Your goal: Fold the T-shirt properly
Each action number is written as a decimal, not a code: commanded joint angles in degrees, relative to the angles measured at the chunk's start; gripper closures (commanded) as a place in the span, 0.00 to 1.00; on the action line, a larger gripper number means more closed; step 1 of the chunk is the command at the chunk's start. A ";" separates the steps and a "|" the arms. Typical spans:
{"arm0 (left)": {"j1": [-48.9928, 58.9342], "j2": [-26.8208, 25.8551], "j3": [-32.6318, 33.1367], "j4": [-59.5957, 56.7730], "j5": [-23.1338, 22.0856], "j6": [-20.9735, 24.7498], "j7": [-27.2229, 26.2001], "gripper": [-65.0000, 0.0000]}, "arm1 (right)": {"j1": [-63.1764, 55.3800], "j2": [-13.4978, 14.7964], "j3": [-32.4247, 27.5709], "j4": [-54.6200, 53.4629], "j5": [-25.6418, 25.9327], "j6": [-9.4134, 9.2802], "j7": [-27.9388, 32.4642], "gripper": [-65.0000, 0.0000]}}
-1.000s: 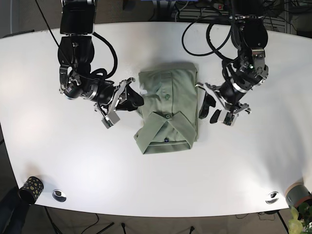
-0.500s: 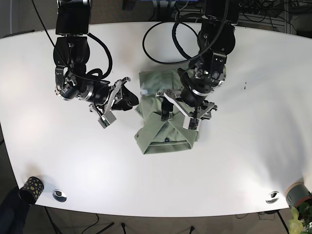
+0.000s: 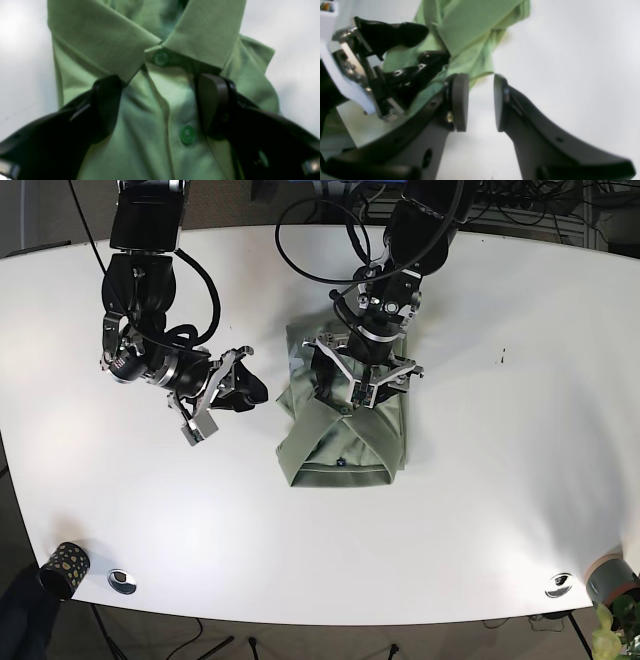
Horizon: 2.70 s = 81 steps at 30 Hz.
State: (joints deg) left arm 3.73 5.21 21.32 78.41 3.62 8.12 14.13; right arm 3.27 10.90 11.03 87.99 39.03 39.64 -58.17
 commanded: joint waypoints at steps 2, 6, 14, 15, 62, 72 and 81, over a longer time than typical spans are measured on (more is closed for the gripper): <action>-0.69 -1.30 0.00 -4.26 0.38 -0.87 2.18 0.31 | 1.17 0.40 2.20 0.59 1.19 0.36 1.07 0.76; -0.69 -3.85 -0.18 -6.72 0.29 -3.68 2.79 0.31 | 1.17 0.58 2.73 0.85 1.19 0.36 0.99 0.76; 0.71 -9.30 -15.39 -5.75 0.21 -16.60 7.54 0.32 | 1.26 0.40 2.56 0.94 1.19 0.36 0.99 0.76; 0.71 -9.92 -17.67 -5.75 0.21 -18.54 8.07 0.32 | 1.26 0.40 2.56 0.94 1.19 0.36 0.99 0.76; -5.09 -51.59 -46.51 -33.62 -4.54 -42.98 -3.71 0.32 | 1.00 -0.74 0.80 4.72 0.49 0.36 1.34 0.76; -2.01 -39.81 -52.05 -12.61 -4.28 -41.57 -3.98 0.32 | 0.38 -0.65 0.45 7.71 -13.05 0.36 8.81 0.76; -3.24 -29.08 -43.43 -2.76 -4.19 -34.10 -7.05 0.32 | -1.99 -6.02 0.71 7.27 -43.99 0.36 32.90 0.76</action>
State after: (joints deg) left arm 1.26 -24.84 -23.51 73.12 0.21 -26.79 10.44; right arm 0.75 5.26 11.49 95.13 -2.98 40.34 -30.59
